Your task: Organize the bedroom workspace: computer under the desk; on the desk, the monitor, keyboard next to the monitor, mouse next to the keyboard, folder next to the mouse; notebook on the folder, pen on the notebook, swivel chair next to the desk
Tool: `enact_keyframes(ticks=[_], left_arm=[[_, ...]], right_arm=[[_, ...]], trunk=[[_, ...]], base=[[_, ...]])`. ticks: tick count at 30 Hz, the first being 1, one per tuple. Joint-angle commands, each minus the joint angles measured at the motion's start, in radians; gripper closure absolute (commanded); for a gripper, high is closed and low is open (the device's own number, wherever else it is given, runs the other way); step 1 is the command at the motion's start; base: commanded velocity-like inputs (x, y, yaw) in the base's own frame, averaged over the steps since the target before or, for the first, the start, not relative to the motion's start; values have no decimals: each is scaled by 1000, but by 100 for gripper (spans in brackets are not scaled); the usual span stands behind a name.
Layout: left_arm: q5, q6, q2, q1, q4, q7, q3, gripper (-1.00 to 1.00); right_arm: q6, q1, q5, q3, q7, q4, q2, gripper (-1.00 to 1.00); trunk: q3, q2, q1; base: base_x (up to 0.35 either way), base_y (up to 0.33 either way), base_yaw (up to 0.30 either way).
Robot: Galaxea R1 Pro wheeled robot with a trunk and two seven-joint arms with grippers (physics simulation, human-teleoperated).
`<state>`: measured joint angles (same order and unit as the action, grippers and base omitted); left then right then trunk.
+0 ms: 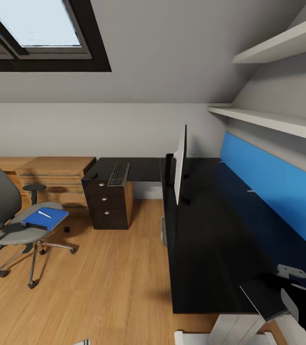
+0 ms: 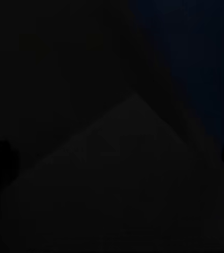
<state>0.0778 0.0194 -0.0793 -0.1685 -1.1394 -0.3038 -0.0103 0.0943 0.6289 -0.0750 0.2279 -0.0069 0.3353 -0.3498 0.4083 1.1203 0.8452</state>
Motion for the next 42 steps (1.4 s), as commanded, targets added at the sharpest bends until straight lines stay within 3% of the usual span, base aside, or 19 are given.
enact_keyframes(ticks=[1, 24, 35, 42], left_arm=[[8, 2, 0, 0, -2, -1, 0, -100], [8, 2, 0, 0, -2, -1, 0, -100], [8, 2, 0, 0, -2, -1, -1, -100], [8, 3, 0, 0, -2, -1, -1, -100]], right_arm=[[5, 0, -8, 1, -1, 2, 0, -100], [2, 0, -8, -2, -2, 2, 1, -100], [1, 0, -8, -2, -2, 2, 1, -100], [1, 0, -8, -1, -2, 2, 1, -100]], trunk=[[1, 1, 0], [1, 1, 0], [1, 1, 0], [-21, -48, -27]], base=[[-252, 0, 0], [-27, 0, 0], [167, 0, 0], [9, 0, 0]])
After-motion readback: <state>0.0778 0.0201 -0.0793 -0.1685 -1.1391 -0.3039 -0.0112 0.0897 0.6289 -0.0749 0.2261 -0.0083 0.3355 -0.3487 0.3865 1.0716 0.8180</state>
